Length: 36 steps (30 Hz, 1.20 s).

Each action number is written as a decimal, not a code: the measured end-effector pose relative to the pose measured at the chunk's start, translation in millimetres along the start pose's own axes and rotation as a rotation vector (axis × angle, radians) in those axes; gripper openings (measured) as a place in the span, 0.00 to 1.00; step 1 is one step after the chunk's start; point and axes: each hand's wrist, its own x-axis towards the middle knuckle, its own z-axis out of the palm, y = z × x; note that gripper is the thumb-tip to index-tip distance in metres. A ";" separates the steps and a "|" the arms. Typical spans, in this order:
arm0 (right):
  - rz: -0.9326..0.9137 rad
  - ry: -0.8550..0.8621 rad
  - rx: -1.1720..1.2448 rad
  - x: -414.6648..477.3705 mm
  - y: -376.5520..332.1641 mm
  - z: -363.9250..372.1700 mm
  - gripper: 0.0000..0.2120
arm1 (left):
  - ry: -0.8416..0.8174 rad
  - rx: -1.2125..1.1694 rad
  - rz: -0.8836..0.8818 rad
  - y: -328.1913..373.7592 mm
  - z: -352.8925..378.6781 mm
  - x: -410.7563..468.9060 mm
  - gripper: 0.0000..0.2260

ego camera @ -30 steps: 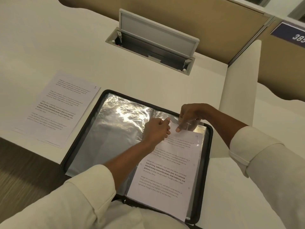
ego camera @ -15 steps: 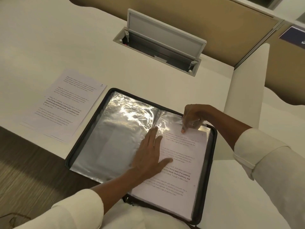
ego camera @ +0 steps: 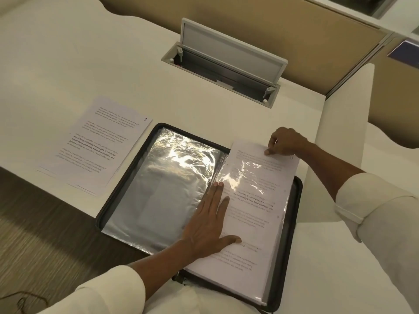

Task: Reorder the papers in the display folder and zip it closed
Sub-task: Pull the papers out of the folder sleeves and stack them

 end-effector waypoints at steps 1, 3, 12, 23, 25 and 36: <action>-0.001 0.071 -0.003 -0.1 0.3 -2.2 0.13 | -0.006 0.009 0.000 0.4 0.5 -0.6 0.50; 0.012 0.210 0.009 0.8 -0.2 -9.2 0.13 | -0.023 0.034 0.003 0.9 2.1 -1.2 0.49; -0.046 0.680 0.100 -2.7 -6.0 -73.5 0.05 | -0.079 0.098 0.006 2.2 2.3 -2.3 0.48; -0.629 1.035 0.174 -58.2 -43.6 -125.4 0.01 | -0.214 0.090 -0.029 5.7 -4.0 4.7 0.48; -0.692 1.046 0.156 -74.3 -57.2 -127.8 0.04 | -0.240 0.055 -0.038 6.7 -8.5 7.2 0.47; -0.924 0.800 0.012 -133.0 -128.1 -143.1 0.09 | 0.389 -0.627 -0.522 -28.2 -112.7 43.9 0.54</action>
